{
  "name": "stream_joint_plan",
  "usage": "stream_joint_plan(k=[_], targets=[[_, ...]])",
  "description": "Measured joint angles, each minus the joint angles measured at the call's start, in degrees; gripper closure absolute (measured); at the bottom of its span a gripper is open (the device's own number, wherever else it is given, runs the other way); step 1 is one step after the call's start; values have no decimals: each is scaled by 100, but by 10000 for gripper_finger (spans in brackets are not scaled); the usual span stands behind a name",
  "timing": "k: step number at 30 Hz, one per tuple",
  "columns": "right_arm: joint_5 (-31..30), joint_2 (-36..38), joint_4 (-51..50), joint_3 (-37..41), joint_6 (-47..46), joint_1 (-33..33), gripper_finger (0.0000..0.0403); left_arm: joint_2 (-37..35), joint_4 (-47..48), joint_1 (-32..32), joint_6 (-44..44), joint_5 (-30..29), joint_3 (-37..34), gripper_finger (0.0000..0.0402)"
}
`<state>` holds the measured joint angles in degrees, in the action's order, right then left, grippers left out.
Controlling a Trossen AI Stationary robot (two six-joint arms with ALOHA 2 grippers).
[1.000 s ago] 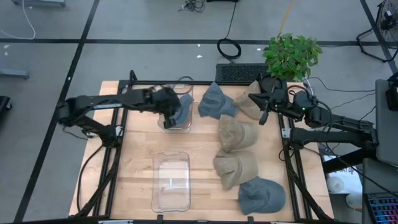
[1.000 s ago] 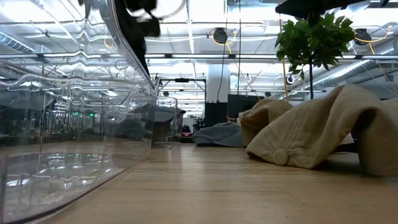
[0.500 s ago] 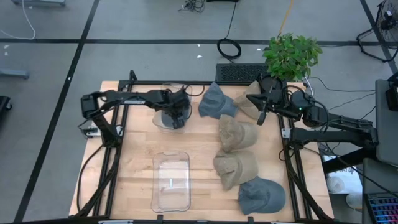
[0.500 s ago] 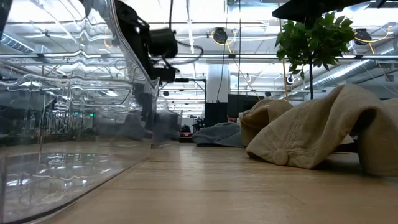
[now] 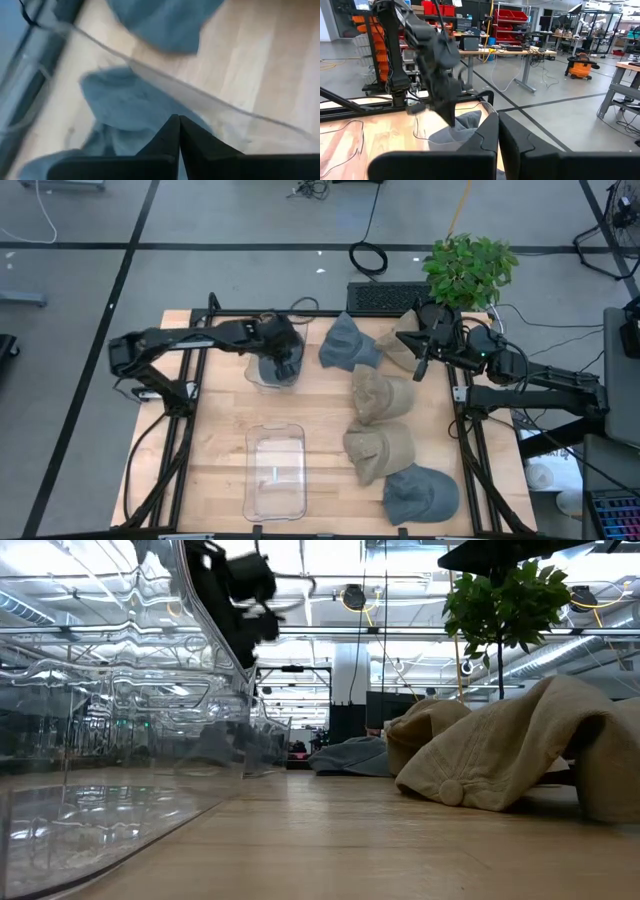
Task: Stack caps by color
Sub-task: Stack the top blue cap on the blue cap in the top transparent bin
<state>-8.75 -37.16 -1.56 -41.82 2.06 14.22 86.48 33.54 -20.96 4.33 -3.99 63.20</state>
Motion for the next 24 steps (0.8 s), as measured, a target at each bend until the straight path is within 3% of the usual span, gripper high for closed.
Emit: stream_joint_plan(k=[19,24], targets=[[1,2,0,-2,-152,0,403,-3358,-72,237,104,126,2,380],[0,2,0,-2,-142,-2,403,-3764,-25,349,404,813,-101,380]])
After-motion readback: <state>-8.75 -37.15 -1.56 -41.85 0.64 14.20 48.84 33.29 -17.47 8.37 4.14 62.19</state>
